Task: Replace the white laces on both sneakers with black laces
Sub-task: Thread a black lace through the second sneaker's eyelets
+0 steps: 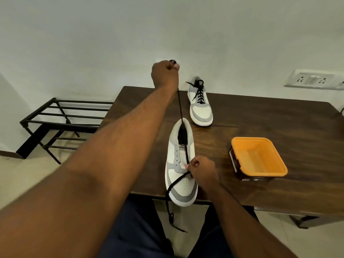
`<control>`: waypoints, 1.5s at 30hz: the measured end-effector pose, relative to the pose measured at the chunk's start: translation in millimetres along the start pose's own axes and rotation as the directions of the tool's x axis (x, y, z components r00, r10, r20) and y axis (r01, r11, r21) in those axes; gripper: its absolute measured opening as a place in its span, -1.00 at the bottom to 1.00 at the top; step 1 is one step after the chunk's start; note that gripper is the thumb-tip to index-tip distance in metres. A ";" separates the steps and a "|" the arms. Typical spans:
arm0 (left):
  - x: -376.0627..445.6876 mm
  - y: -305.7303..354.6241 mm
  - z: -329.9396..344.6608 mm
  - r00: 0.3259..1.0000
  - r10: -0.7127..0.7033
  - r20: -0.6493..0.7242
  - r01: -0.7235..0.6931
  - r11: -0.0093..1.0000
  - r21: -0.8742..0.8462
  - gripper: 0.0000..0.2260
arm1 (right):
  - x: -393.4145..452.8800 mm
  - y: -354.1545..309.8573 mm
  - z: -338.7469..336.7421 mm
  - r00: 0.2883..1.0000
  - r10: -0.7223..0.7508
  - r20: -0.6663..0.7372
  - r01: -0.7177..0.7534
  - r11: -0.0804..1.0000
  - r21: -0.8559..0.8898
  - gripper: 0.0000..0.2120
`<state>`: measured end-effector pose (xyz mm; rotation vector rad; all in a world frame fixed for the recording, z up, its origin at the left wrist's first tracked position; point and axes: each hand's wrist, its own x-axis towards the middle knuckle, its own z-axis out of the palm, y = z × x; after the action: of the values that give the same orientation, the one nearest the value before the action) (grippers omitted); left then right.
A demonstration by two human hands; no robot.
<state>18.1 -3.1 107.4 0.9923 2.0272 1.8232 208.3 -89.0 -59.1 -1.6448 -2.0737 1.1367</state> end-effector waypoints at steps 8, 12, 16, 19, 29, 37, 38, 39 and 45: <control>-35.5 -110.0 -32.7 0.809 -0.324 0.490 0.074 0.884 0.463 -0.53 | 1.2 4.0 2.7 0.997 -0.048 -0.059 0.043 0.996 -0.078 -0.82; -116.5 -135.6 -44.9 0.904 -0.290 0.315 0.223 0.947 0.232 -0.79 | 3.9 6.7 6.1 0.996 -0.055 -0.071 0.050 0.997 -0.066 -0.83; -192.3 -148.9 -56.7 0.922 -0.274 0.273 0.227 0.955 0.194 -0.92 | 4.5 4.5 5.8 0.995 -0.053 -0.081 0.047 0.996 -0.074 -0.84; -234.6 -152.7 -61.9 0.907 -0.211 0.363 0.094 0.944 0.315 -0.82 | 8.7 1.9 3.7 0.998 -0.005 -0.058 0.001 0.997 -0.071 -0.83; -205.3 -131.2 -37.6 0.891 -0.063 0.450 -0.315 0.630 0.710 -0.77 | -0.4 4.5 5.9 0.991 -0.047 -0.124 0.054 0.997 0.055 -0.84; -177.1 -116.0 -10.9 0.879 -0.369 0.302 0.138 0.804 0.579 -0.89 | 3.1 2.7 -2.5 0.997 0.072 0.005 -0.070 0.946 0.317 -0.89; -174.6 -114.2 -10.4 0.917 -0.322 0.235 0.165 0.843 0.512 -0.91 | 3.9 2.6 -2.1 0.997 0.076 0.006 -0.075 0.947 0.313 -0.88; -169.6 -113.5 -11.0 0.946 -0.286 0.154 0.196 0.880 0.432 -0.91 | 4.9 3.2 -1.3 0.997 0.078 0.007 -0.076 0.947 0.313 -0.87; -150.7 -117.9 -33.1 0.925 -0.234 0.299 0.172 0.960 0.220 -0.70 | 2.4 4.6 -3.8 0.999 0.027 -0.030 -0.016 0.950 0.312 -0.91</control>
<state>72.3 -121.6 -36.7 1.0082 2.0358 1.2855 213.2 -85.0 -60.4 -1.5241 -1.7497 1.3536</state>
